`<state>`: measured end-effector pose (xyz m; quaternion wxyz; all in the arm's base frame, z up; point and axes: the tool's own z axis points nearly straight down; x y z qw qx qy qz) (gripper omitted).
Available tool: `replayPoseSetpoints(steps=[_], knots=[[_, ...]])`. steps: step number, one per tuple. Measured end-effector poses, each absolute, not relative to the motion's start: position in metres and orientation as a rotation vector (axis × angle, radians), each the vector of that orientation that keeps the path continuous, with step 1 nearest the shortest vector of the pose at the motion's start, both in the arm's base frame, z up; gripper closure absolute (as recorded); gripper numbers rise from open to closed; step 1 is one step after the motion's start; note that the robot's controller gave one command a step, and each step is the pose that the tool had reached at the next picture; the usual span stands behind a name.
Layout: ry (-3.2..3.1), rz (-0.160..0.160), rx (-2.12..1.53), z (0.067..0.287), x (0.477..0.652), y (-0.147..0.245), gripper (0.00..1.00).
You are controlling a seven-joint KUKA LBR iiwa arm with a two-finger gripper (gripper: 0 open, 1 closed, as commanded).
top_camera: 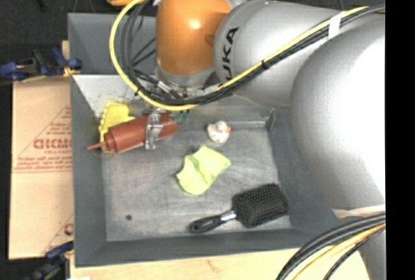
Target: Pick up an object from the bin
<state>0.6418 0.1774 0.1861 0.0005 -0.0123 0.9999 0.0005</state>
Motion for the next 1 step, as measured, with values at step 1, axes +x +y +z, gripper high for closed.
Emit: replayPoseSetpoints(steps=[1], knots=[[3.118, 0.002, -0.247, 0.1843, 0.6344, 0.1789, 1.00]])
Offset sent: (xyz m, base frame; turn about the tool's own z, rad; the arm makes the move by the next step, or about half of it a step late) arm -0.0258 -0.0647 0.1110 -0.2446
